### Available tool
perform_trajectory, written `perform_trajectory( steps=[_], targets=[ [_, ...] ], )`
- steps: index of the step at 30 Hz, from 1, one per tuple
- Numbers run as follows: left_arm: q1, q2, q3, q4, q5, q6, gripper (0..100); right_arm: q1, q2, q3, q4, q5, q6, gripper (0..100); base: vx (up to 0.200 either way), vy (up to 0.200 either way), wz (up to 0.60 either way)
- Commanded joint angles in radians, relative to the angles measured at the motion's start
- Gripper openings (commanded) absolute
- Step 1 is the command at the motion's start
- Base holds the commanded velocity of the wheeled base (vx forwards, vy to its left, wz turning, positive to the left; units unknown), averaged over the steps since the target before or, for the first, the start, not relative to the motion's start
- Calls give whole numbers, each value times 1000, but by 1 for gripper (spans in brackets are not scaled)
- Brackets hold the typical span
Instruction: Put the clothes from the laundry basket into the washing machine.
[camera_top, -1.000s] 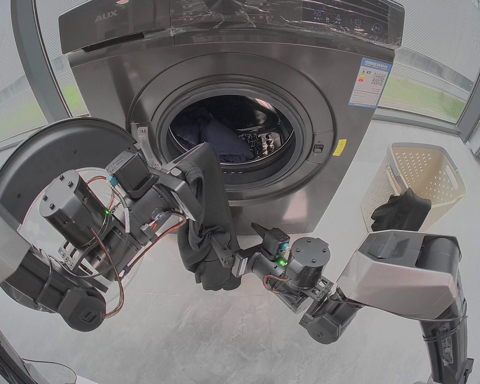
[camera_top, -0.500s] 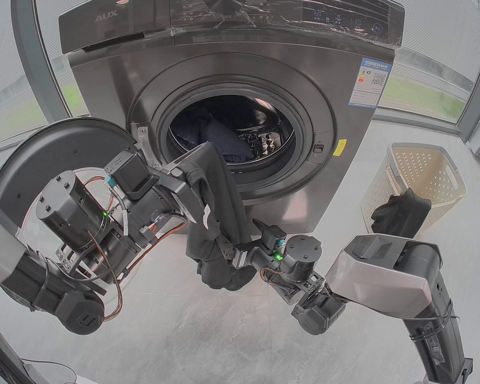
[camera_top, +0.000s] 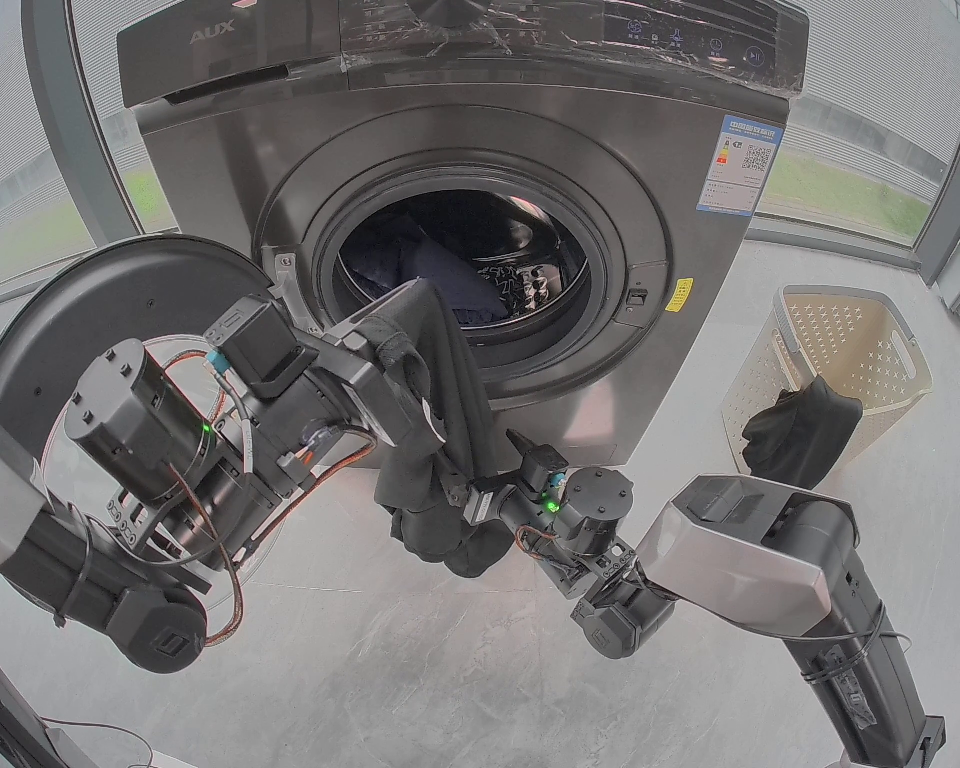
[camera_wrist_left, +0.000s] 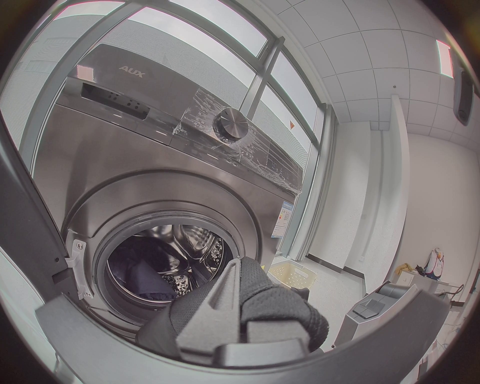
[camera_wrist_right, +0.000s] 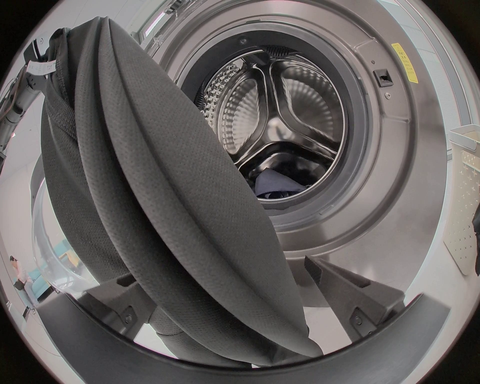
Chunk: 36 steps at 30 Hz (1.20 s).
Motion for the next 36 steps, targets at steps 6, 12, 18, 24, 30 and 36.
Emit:
perform_trajectory(
  steps=[6, 12, 18, 24, 30, 36],
  targets=[
    [-5, -1, 0, -2, 0, 0, 0, 7, 29, -37, -1, 0, -8, 0, 0, 0, 0],
    [-5, -2, 0, -2, 0, 0, 0, 7, 28, -37, -1, -2, -8, 0, 0, 0, 0],
    [5, -2, 0, -2, 1, -2, 0, -10, 12, -32, -2, -14, -2, 0, 0, 0, 0],
    [51, 12, 37, -1, 6, -8, 0, -66, -112, 17, -1, -65, 15, 0, 0, 0, 0],
    [84, 47, 87, -1, 6, -3, 0, -104, -233, 78, -2, -65, 20, 0, 0, 0, 0],
    [115, 97, 129, -2, 4, 0, 0, -104, -319, 118, -1, -63, 17, 0, 0, 0, 0]
  ],
)
